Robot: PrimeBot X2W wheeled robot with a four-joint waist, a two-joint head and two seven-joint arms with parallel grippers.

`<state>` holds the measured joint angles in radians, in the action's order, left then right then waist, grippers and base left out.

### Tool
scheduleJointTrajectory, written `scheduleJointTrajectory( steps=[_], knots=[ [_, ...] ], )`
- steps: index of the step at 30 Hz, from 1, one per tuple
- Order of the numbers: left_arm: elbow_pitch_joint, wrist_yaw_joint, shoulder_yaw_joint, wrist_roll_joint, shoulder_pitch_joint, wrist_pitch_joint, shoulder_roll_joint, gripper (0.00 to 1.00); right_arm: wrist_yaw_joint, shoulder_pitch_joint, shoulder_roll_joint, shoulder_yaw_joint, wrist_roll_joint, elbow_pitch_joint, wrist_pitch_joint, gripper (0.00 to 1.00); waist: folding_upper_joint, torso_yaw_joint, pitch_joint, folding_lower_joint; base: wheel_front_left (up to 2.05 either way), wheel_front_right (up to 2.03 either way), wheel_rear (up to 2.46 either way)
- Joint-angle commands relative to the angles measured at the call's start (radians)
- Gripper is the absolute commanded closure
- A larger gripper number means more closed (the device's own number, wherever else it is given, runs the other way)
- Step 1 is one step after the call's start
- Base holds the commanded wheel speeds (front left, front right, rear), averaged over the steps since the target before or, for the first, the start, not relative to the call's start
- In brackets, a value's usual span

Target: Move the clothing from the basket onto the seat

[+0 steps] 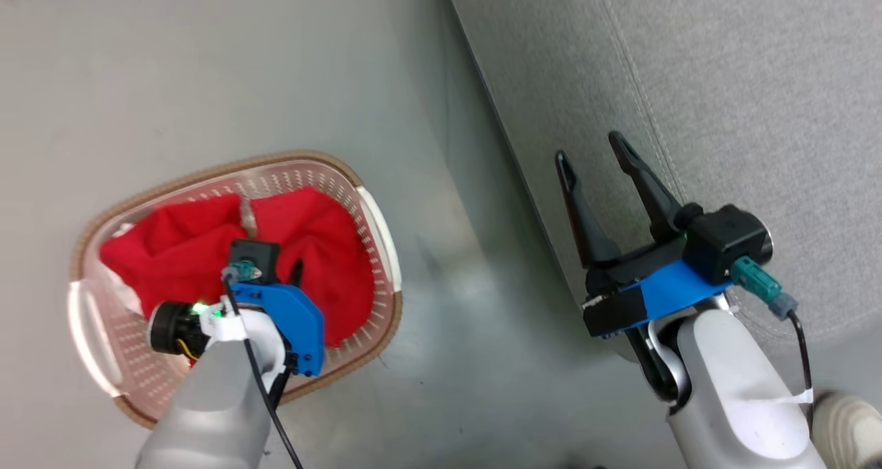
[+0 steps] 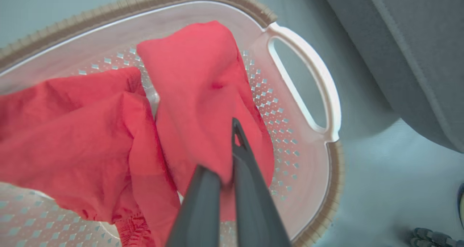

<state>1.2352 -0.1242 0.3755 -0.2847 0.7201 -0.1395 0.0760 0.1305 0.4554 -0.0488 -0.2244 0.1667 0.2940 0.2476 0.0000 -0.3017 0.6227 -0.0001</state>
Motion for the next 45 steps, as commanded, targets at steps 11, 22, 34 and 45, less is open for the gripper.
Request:
scheduleJointTrajectory(
  steps=[11,22,34,45],
  knots=[
    [-0.134,-0.008,0.160,-0.117,-0.084,-0.012,-0.027,1.00,0.000,-0.091,-0.003,0.059,-0.039,0.076,-0.032,0.00,0.0000,0.145,-0.295,0.0001,0.00,0.00,0.00],
    [-0.330,-0.006,0.361,-0.334,-0.080,-0.025,-0.026,1.00,0.000,-0.195,-0.003,0.086,-0.058,0.069,-0.088,0.00,0.0000,0.220,-0.491,0.0001,0.00,0.00,0.00],
    [-0.452,-0.006,0.501,-0.457,0.050,-0.017,-0.026,1.00,0.000,-0.261,-0.003,0.091,-0.059,0.022,-0.135,0.00,0.0000,0.261,-0.588,0.0001,0.00,0.00,0.00],
    [-0.467,0.019,0.577,-0.531,0.139,-0.009,-0.026,1.00,0.000,-0.280,-0.003,0.085,-0.049,-0.001,-0.153,0.00,0.0000,0.261,-0.618,0.0001,0.00,0.00,0.00]
  ],
)
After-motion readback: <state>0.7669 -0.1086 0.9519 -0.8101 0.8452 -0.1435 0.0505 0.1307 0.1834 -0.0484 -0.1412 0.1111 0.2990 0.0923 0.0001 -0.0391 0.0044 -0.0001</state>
